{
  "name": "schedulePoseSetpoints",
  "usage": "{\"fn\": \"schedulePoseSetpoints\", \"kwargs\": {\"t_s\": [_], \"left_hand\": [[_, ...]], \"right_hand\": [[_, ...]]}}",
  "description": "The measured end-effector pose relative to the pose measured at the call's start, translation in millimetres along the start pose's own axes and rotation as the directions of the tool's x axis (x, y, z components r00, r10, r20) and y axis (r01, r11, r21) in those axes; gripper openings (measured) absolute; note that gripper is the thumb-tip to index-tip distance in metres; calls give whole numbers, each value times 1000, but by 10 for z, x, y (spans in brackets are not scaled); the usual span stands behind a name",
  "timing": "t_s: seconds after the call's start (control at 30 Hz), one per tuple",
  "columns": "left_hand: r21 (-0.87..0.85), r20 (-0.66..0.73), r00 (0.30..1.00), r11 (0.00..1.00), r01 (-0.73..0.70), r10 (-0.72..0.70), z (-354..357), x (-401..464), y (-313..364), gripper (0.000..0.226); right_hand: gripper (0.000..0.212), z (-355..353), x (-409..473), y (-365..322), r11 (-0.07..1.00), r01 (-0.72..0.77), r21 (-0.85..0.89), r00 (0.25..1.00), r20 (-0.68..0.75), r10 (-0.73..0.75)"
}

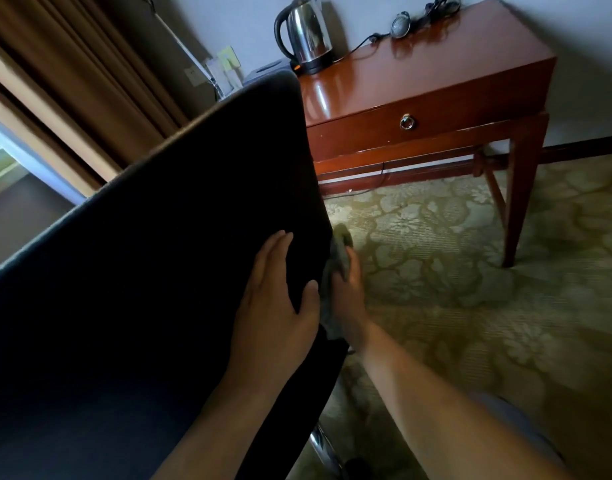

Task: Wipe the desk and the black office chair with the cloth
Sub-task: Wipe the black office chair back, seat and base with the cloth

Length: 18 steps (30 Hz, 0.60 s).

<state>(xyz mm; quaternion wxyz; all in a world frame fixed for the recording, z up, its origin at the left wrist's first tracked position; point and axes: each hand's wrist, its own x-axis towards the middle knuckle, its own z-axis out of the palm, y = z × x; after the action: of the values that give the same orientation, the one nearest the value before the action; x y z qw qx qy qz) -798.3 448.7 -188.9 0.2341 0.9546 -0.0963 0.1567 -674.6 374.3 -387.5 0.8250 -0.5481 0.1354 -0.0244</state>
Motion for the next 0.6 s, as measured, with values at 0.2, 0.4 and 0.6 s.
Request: {"fn": "schedulePoseSetpoints", "kwargs": {"t_s": [0.2,0.4,0.6], "left_hand": [[130,54,998,991,-19,12,76,61,-23,65],[55,106,994,998,16,-21,-41,74,5,60],[-539,162,954,787,299,-251,-539,-106,116,48]], "right_hand": [[39,-150,-538,279,814,-549,189,836,120,536],[37,277,-352,-675,962,-200,188,980,56,193],[59,473,-1079,-674,986,165,-35,982,102,-161]]}}
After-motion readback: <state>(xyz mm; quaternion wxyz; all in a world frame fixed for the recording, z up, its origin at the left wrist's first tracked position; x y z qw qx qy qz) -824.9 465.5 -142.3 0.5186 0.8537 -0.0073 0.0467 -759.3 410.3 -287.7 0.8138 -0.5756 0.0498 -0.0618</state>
